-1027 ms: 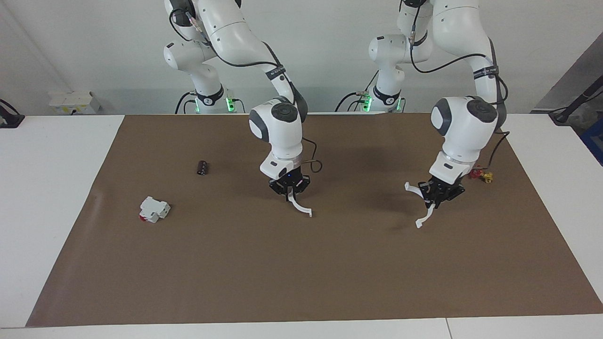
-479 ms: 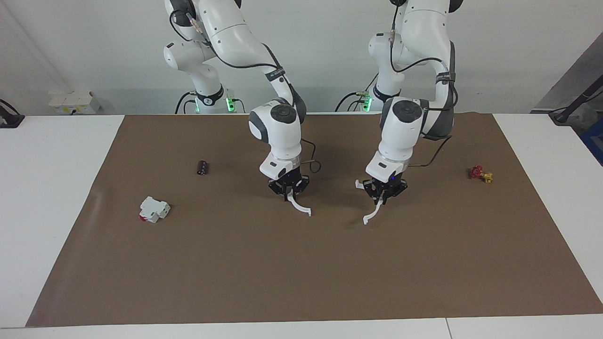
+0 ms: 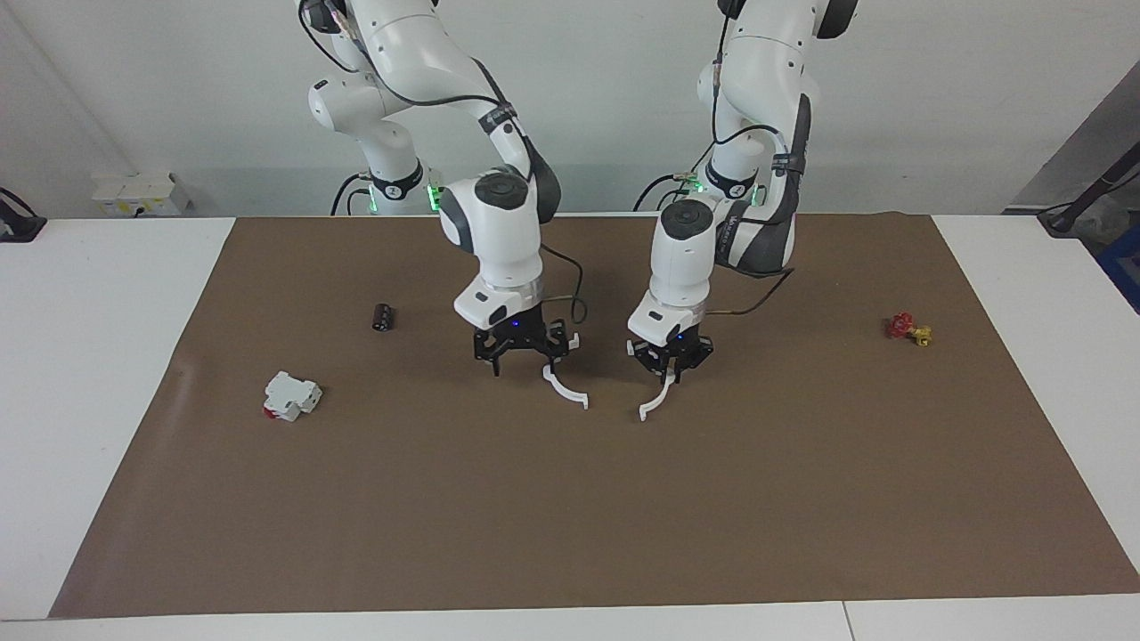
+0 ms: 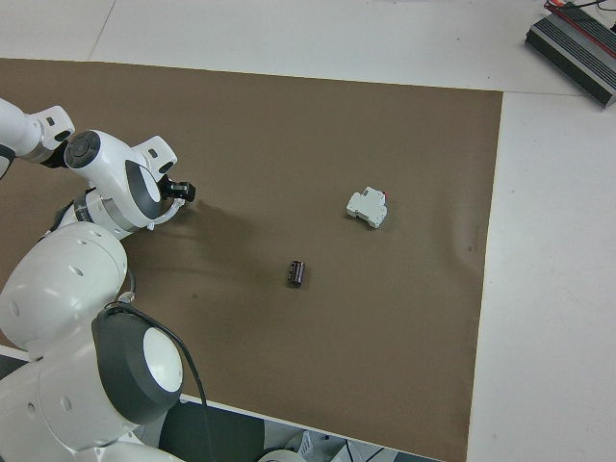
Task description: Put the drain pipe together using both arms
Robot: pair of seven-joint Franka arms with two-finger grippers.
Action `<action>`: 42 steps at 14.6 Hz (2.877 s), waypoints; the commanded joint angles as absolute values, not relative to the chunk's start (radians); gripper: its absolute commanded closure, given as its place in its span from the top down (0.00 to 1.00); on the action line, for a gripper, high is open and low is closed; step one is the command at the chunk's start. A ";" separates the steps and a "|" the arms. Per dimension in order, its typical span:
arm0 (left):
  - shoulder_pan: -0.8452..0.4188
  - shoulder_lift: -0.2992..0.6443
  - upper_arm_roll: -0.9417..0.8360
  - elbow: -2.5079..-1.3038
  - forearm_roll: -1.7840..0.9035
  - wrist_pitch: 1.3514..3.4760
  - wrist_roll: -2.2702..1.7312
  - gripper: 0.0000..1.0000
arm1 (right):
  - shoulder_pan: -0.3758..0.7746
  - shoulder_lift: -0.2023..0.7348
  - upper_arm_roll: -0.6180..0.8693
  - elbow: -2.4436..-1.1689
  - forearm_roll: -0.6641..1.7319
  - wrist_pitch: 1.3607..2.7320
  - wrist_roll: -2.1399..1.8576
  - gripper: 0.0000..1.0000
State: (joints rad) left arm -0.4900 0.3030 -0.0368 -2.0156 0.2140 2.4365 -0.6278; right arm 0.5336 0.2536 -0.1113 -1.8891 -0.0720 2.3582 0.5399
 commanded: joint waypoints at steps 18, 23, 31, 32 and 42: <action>-0.609 0.342 -0.021 -2.017 0.244 2.534 -0.788 0.00 | 0.067 -0.001 -0.101 -1.538 -0.020 1.539 0.180 1.00; -0.609 0.344 -0.021 -2.017 0.244 2.537 -0.790 0.00 | 0.078 -0.006 -0.098 -1.545 -0.032 1.539 0.167 1.00; -0.627 0.342 -0.020 -2.028 0.244 2.539 -0.795 0.00 | 0.083 -0.014 -0.092 -1.566 -0.017 1.539 0.147 1.00; -0.627 0.342 -0.020 -2.028 0.244 2.537 -0.796 0.00 | 0.083 -0.014 -0.089 -1.566 -0.017 1.539 0.146 1.00; -0.635 0.341 -0.020 -2.029 0.244 2.536 -0.799 0.00 | 0.081 -0.014 -0.089 -1.566 -0.015 1.539 0.147 1.00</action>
